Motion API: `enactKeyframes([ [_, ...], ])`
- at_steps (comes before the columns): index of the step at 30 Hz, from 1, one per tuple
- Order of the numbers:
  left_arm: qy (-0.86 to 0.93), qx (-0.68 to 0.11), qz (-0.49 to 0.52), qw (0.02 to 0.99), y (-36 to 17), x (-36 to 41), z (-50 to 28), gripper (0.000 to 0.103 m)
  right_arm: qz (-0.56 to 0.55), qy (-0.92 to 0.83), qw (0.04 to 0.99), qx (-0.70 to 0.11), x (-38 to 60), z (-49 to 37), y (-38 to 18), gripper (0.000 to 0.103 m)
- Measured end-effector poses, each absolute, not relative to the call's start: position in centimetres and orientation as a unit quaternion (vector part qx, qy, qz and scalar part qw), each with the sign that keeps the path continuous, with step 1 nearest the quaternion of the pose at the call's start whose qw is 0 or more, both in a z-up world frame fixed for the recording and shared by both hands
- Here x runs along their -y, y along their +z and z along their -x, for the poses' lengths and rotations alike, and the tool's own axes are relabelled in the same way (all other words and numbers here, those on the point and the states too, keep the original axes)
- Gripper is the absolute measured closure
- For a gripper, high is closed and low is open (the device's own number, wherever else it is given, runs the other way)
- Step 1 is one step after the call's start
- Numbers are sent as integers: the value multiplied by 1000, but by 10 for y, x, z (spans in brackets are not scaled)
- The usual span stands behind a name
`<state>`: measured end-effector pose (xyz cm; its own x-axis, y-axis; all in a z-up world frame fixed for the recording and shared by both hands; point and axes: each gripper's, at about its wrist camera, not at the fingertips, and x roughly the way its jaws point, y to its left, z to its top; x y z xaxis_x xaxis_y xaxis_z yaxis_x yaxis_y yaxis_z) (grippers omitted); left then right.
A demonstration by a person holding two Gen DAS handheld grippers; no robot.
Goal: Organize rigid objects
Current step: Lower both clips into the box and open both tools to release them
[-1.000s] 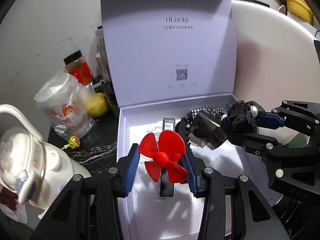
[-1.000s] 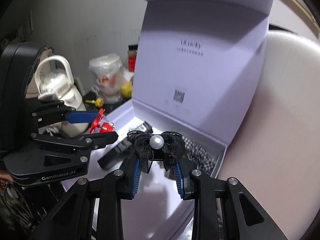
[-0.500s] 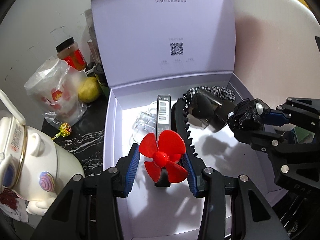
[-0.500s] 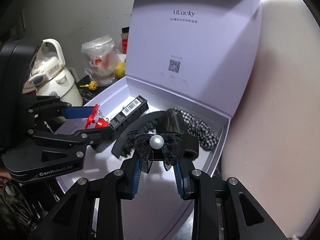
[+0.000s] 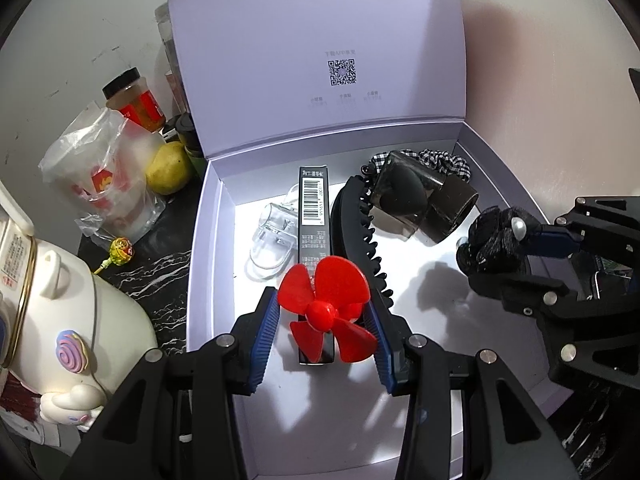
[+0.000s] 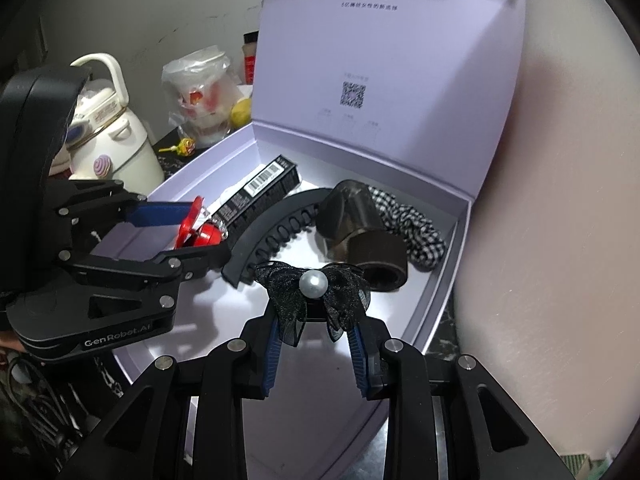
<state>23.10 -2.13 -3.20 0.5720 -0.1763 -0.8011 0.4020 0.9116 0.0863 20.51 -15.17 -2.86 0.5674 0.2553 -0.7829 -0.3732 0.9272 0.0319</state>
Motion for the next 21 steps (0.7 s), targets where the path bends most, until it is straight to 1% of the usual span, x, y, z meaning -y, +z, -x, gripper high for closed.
enactKeyframes([
  [13, -161, -443, -112, 875, -38, 20, -230, 60, 70, 173, 878, -442, 152, -206, -33, 70],
  [15, -158, -444, -112, 875, -38, 19, -228, 60, 68, 171, 878, -441, 152, -205, -32, 66],
  [16, -157, -443, -113, 875, -38, 18, -228, 60, 67, 170, 879, -441, 152, -205, -31, 60],
  [17, -156, -442, -113, 876, -37, 18, -228, 60, 66, 168, 880, -440, 152, -204, -30, 56],
  [19, -153, -437, -114, 879, -34, 17, -225, 60, 65, 167, 880, -439, 153, -203, -28, 55],
  [21, -151, -435, -114, 880, -32, 17, -225, 60, 66, 164, 882, -437, 154, -201, -26, 50],
])
